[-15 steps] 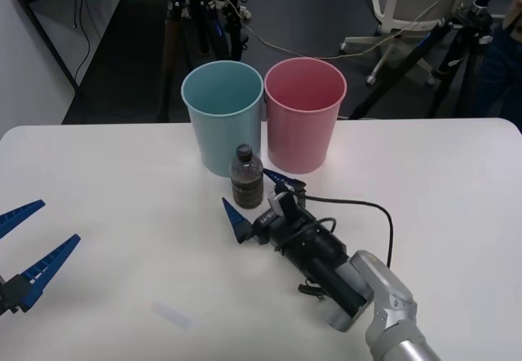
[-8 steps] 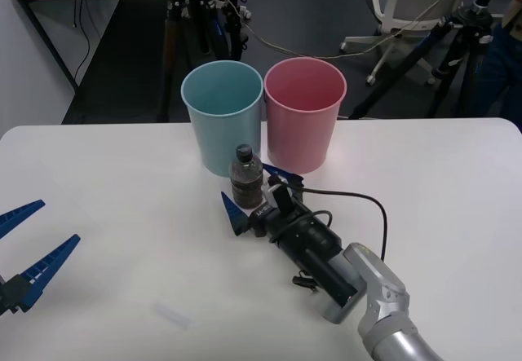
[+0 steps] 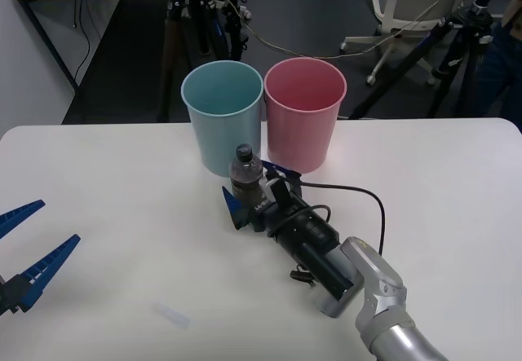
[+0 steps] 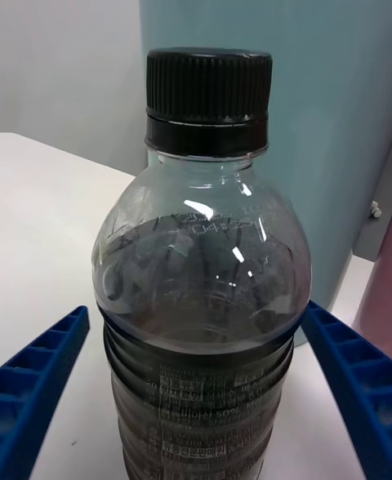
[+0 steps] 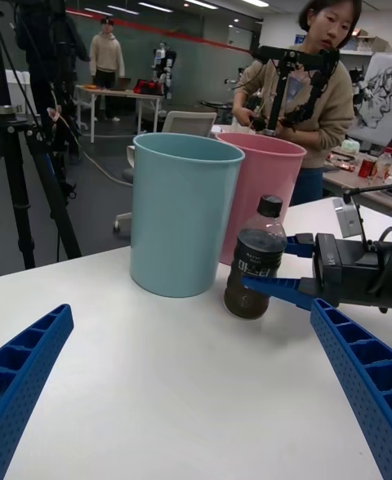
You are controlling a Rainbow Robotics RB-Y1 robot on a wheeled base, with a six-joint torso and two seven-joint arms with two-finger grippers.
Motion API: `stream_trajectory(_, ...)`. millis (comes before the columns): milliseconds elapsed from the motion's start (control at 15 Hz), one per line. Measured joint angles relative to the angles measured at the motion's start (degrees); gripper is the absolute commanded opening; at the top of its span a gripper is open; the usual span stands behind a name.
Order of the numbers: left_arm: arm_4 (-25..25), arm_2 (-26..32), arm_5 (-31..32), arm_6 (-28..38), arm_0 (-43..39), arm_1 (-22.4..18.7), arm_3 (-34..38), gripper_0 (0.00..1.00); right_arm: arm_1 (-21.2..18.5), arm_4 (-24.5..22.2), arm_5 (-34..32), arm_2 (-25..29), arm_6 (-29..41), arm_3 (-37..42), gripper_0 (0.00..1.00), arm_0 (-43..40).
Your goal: Grasp the object on the table and drop it into the matching bin: aluminum can to the light blue bin, PET bottle to the pink bin.
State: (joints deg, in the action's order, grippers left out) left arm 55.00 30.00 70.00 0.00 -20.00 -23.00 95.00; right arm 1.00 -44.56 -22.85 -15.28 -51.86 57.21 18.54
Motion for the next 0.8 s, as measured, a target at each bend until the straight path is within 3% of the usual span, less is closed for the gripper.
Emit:
stream_trajectory(133,0.0,0.0,0.0,0.0,0.0,0.0,0.0,1.0,0.0,0.01,0.0,-0.03,0.18,0.0,0.18,0.0)
stream_trajectory(333,0.0,0.0,0.0,0.0,0.0,0.0,0.0,1.0,0.0,0.15,-0.15,-0.18,0.37,0.0,0.03,0.0)
stream_trajectory(800,0.0,0.0,0.0,0.0,0.0,0.0,0.0,1.0,-0.04,0.22,-0.31,-0.87,1.46,1.08,0.0,-0.55)
